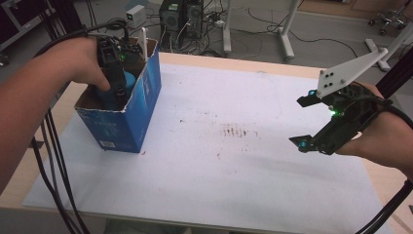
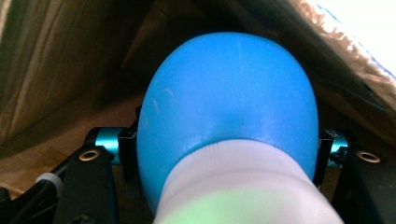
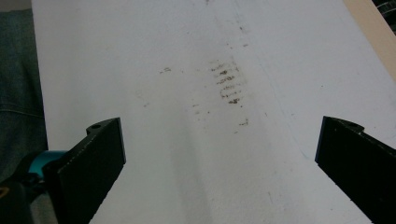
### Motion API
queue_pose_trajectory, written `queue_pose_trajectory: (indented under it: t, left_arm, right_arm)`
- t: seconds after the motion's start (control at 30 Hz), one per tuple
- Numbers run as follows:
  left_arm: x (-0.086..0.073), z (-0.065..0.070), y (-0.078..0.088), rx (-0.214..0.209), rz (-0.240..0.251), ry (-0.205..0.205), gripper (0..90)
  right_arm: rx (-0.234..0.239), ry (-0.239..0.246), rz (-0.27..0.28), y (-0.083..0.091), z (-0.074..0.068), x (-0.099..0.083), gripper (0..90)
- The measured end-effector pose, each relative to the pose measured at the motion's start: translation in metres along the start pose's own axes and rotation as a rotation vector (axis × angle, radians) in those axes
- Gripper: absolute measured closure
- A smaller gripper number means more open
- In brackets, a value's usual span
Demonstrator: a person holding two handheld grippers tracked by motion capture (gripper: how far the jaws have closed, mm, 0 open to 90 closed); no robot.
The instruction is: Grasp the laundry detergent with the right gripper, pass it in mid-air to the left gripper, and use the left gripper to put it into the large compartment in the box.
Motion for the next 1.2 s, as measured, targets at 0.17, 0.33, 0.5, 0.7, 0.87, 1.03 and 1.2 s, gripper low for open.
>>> queue_pose_trajectory:
  t: [0.17, 0.33, 0.5, 0.7, 0.87, 1.03, 1.2]
  left_arm:
    - [0.000, 0.001, 0.004, -0.010, 0.003, 0.010, 31.1]
    - [0.000, 0.000, 0.008, -0.013, 0.000, 0.026, 27.1]
    - [-0.002, -0.001, 0.018, -0.016, 0.013, 0.038, 25.2]
    - [-0.004, 0.004, 0.043, -0.008, 0.008, 0.048, 20.0]
    - [-0.002, 0.014, 0.059, -0.005, 0.015, 0.018, 17.6]
    - [0.000, 0.026, 0.075, 0.000, 0.021, -0.037, 14.9]
    - [0.005, 0.038, 0.086, 0.001, 0.030, -0.097, 12.7]
  right_arm:
    - [0.004, -0.005, 0.001, 0.000, 0.001, 0.000, 0.7]
    - [0.008, -0.003, 0.003, 0.000, 0.002, -0.001, 0.7]
    - [0.007, -0.006, 0.009, 0.004, 0.004, -0.001, 0.7]
    - [0.004, 0.003, 0.010, 0.010, 0.006, 0.001, 0.7]
    - [0.013, 0.005, 0.005, 0.011, 0.010, 0.001, 0.7]
    - [0.020, 0.010, -0.016, 0.014, 0.015, 0.001, 0.7]
    - [0.027, 0.029, -0.049, 0.018, 0.021, 0.003, 0.7]
Point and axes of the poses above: each handheld gripper's, and its own axes: y roughly backward along the jaws, x roughly out of its top, z roughly to its right, the point moved 1 cm from there along -y, roughly forward along the jaws, and after that the axes turned 12 degrees about y, right-handed, at the moved point
